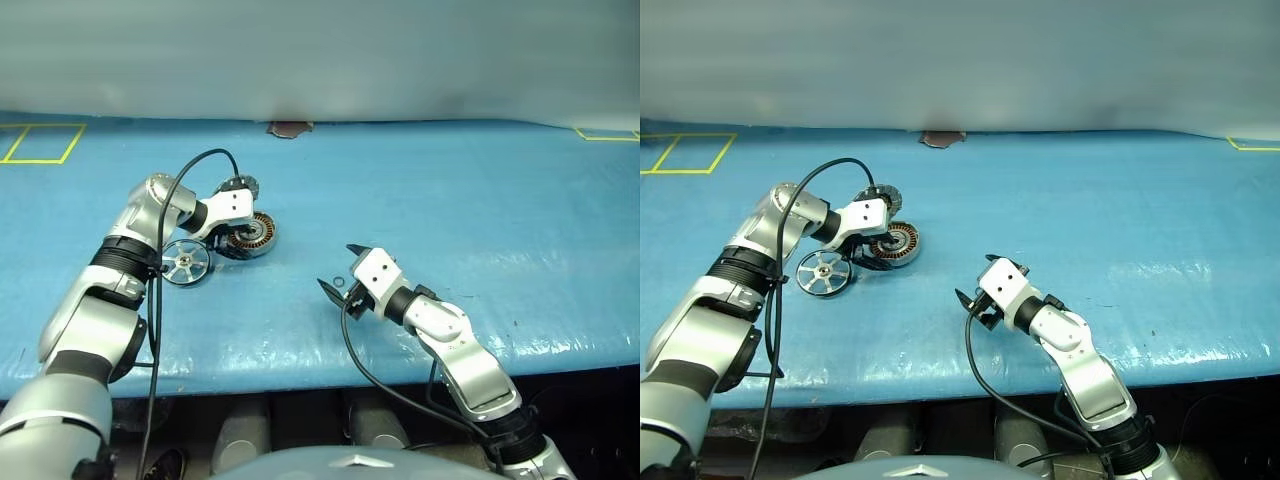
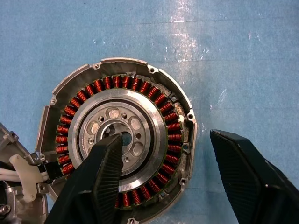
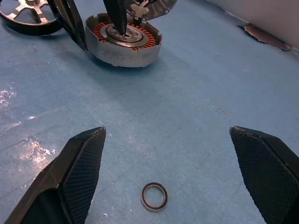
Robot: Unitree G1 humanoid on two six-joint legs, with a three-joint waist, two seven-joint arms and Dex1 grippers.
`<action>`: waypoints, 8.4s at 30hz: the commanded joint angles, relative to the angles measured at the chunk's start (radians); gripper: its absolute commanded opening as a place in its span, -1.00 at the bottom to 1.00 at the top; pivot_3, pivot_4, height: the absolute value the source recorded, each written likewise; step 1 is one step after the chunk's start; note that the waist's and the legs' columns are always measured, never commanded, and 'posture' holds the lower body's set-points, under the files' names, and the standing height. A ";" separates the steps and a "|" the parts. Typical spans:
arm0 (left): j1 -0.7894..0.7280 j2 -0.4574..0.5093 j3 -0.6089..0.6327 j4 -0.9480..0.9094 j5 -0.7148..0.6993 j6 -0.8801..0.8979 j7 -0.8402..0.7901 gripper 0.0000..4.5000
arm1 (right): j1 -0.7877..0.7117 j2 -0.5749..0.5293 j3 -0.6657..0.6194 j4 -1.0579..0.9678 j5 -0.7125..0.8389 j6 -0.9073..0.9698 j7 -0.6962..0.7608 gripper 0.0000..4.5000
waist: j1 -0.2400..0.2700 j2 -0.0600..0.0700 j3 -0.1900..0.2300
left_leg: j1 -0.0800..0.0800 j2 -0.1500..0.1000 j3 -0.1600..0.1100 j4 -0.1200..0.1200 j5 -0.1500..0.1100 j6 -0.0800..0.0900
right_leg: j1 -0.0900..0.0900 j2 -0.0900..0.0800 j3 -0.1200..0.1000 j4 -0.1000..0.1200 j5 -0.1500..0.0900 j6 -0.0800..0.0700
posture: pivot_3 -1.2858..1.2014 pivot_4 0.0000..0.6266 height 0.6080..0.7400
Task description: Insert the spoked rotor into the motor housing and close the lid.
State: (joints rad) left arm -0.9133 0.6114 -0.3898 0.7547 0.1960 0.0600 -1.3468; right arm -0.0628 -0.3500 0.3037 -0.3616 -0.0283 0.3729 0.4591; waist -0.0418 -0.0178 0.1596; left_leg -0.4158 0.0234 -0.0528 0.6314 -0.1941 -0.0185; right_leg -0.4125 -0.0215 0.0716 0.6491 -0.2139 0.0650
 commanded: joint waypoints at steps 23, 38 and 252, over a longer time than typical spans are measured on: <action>-0.083 -0.023 0.016 0.120 0.013 -0.088 -0.045 -0.22 | -0.005 0.001 -0.037 -0.025 0.004 -0.027 -0.009 1.00 | -0.008 0.000 0.000 | 0.002 0.001 -0.001 0.006 0.000 0.000 | -0.001 0.002 0.000 0.012 -0.003 -0.004 | 0.03 -0.52 1.00; -0.081 -0.067 0.064 -0.055 -0.123 0.004 -0.231 -0.22 | 0.042 -0.012 -0.068 -0.051 0.003 -0.007 -0.013 1.00 | 0.002 -0.004 0.005 | -0.004 0.000 -0.002 0.012 0.000 0.000 | -0.003 0.001 -0.001 0.012 -0.002 -0.002 | 0.03 -0.52 1.00; 0.815 -0.050 0.390 -0.794 -0.564 0.095 0.352 0.75 | -0.351 0.236 0.050 0.441 0.101 0.087 0.120 -0.99 | -0.009 -0.002 0.007 | 0.001 0.002 0.003 -0.005 -0.001 -0.001 | -0.005 -0.002 -0.003 0.004 -0.004 -0.006 | 0.03 -0.52 1.00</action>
State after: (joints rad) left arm -0.0975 0.5537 -0.0176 0.0056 -0.3647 0.1680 -0.9991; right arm -0.4177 -0.1187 0.3794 0.0749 0.0636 0.4587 0.5927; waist -0.0510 -0.0197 0.1661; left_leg -0.4147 0.0259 -0.0504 0.6269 -0.1946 -0.0193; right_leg -0.4174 -0.0238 0.0685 0.6528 -0.2178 0.0589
